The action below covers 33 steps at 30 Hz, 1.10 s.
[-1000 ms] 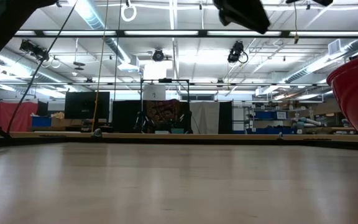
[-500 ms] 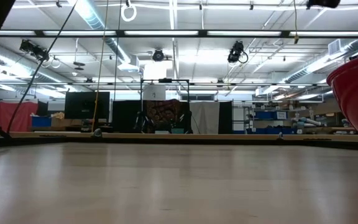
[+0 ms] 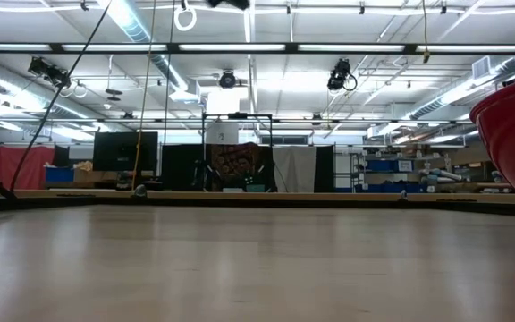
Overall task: Nest bowls inside each other
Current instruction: Stack the pink bowl into the blue bowl
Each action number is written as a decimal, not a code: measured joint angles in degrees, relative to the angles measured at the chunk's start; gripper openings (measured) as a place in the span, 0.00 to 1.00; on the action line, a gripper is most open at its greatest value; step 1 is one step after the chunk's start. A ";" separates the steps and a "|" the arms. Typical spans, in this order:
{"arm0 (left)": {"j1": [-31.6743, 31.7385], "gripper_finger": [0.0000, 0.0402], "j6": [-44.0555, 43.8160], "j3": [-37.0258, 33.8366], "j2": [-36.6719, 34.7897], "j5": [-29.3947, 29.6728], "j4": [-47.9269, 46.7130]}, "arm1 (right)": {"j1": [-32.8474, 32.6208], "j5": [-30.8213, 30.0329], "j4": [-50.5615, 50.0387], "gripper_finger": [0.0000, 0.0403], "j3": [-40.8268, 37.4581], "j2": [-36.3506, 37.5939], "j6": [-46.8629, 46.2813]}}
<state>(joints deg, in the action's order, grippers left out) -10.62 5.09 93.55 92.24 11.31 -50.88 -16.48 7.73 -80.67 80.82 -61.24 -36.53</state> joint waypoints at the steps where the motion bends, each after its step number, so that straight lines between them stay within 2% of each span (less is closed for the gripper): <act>1: -0.22 0.02 -1.53 -5.08 -3.74 0.04 3.44 | -1.69 0.28 0.09 0.54 0.00 -0.77 -0.90; 4: 0.14 0.01 -7.64 -17.07 -12.85 2.28 11.69 | -6.92 1.09 0.05 0.54 -0.02 -3.98 -1.24; 6: 0.59 0.01 -13.02 -23.12 -18.49 5.60 13.63 | -9.96 2.14 0.05 0.54 -0.02 -6.52 -0.92; 11: 1.24 0.01 -25.34 -34.04 -31.50 14.46 16.24 | -16.12 5.41 0.24 0.54 -0.02 -12.67 -0.72; 14: 0.87 0.01 -29.93 -38.63 -38.80 17.67 17.30 | -19.10 6.10 0.67 0.54 -0.02 -15.22 -2.70; 19: 0.65 0.01 -32.37 -42.15 -47.25 20.68 18.23 | -24.14 6.97 1.25 0.54 -0.07 -17.58 -9.63; 23: 0.71 0.01 -30.05 -42.30 -50.88 23.76 18.75 | -27.24 6.79 1.77 0.53 -1.35 -18.79 -14.05; 29: 0.71 0.01 -27.59 -42.30 -52.37 25.97 19.91 | -28.93 5.85 4.97 0.53 -8.55 -22.46 -15.36; 33: 0.65 0.01 -28.27 -42.30 -52.19 24.89 20.12 | -28.91 5.83 5.55 0.53 -12.88 -24.52 -15.34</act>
<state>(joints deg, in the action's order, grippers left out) -9.98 -23.18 51.24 40.05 36.20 -30.76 -45.39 13.57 -75.12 67.93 -85.76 -51.88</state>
